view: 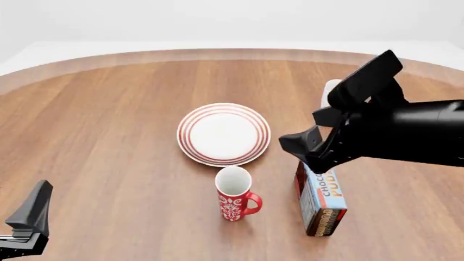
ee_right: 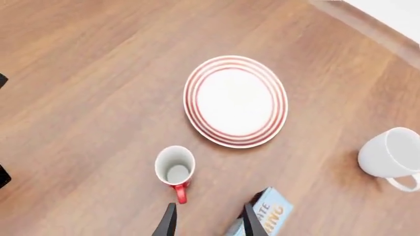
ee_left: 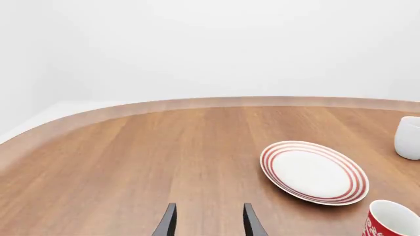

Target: Pick up the red mug and put it on the plate

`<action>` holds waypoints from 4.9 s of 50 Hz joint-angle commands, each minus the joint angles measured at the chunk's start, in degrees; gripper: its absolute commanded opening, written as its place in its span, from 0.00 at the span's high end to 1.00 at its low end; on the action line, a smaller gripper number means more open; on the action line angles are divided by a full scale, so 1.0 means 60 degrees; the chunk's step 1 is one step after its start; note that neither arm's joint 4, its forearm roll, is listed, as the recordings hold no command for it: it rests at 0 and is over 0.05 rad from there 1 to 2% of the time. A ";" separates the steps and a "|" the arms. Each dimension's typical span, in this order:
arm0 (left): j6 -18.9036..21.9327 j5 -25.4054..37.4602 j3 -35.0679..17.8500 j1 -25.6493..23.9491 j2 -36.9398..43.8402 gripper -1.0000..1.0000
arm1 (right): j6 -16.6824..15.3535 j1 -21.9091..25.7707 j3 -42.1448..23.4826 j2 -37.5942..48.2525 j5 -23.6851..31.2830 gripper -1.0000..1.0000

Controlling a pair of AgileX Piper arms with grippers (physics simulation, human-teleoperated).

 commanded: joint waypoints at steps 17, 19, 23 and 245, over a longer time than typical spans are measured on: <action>0.0000 0.0000 0.0000 0.0000 0.0000 0.00 | 0.0113 0.0713 0.0416 0.0718 -0.0470 0.00; 0.0000 0.0000 0.0000 0.0000 0.0000 0.00 | 0.0127 0.0731 0.0411 0.0763 -0.0495 0.00; 0.0000 0.0000 0.0000 0.0000 0.0000 0.00 | 0.0161 0.0792 0.0452 0.0876 -0.0588 0.00; 0.0000 0.0000 0.0000 0.0000 0.0000 0.00 | 0.1542 0.0845 0.2787 0.3988 -0.4832 1.00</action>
